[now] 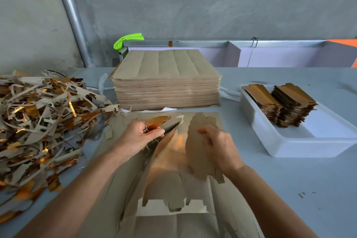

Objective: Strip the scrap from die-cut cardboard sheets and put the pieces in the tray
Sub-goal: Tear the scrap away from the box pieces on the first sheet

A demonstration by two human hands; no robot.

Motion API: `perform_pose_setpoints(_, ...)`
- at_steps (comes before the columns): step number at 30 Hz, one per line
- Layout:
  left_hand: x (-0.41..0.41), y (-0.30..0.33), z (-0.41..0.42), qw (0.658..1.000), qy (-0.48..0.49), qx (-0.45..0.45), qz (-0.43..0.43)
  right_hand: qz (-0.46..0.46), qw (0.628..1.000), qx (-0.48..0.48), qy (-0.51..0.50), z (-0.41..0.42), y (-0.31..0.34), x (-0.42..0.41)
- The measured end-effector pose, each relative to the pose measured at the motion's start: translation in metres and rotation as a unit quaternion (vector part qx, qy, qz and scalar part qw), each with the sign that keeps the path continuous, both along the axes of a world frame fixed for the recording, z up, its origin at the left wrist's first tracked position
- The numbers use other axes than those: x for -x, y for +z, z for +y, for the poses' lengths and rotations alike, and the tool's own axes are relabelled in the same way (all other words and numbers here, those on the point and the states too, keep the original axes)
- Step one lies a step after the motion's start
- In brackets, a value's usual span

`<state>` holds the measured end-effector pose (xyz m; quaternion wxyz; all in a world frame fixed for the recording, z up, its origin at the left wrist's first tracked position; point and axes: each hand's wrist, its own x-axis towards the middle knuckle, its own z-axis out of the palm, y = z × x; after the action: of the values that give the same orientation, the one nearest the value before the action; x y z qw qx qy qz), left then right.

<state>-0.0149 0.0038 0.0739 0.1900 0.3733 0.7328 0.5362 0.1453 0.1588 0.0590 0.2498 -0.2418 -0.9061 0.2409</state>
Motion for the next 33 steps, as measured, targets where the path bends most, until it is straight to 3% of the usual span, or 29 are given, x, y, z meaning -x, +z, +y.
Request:
perform_pose_setpoints(7, 0.005, 0.004, -0.001, 0.998, 0.056, -0.026, -0.003, -0.016, 0.999, 0.027, 0.034, -0.022, -0.001, 0.001)
perform_pose_setpoints(12, 0.015, 0.026, -0.005, 0.983, 0.074, -0.155, -0.069, -0.064, 0.995, 0.074, -0.023, -0.005, 0.023, -0.001)
perform_pose_setpoints(14, 0.019, 0.034, -0.003, 0.982, 0.086, -0.164, -0.042, -0.081, 0.991, 0.109, -0.014, -0.001, 0.027, -0.001)
perform_pose_setpoints(16, 0.022, 0.035, -0.001, 0.991, 0.082, -0.033, 0.101, -0.081, 0.987, 0.138, -0.008, -0.002, 0.028, -0.002)
perform_pose_setpoints(18, 0.019, 0.028, -0.001, 0.95, 0.024, 0.148, 0.275, -0.073, 0.986, 0.147, -0.009, -0.003, 0.024, -0.004)
perform_pose_setpoints(19, 0.015, 0.023, -0.004, 0.927, -0.011, 0.212, 0.31, -0.069, 0.986, 0.154, -0.012, -0.004, 0.021, -0.004)
perform_pose_setpoints(22, 0.004, 0.009, -0.015, 0.901, -0.107, 0.323, 0.27, -0.059, 0.981, 0.182, -0.017, -0.005, 0.013, -0.005)
perform_pose_setpoints(27, -0.013, -0.017, -0.026, 0.795, -0.208, 0.478, 0.311, -0.037, 0.975, 0.218, -0.02, -0.006, 0.006, -0.001)
perform_pose_setpoints(33, -0.02, -0.03, -0.033, 0.834, -0.213, 0.442, 0.251, -0.039, 0.971, 0.234, -0.018, -0.012, -0.001, -0.003)
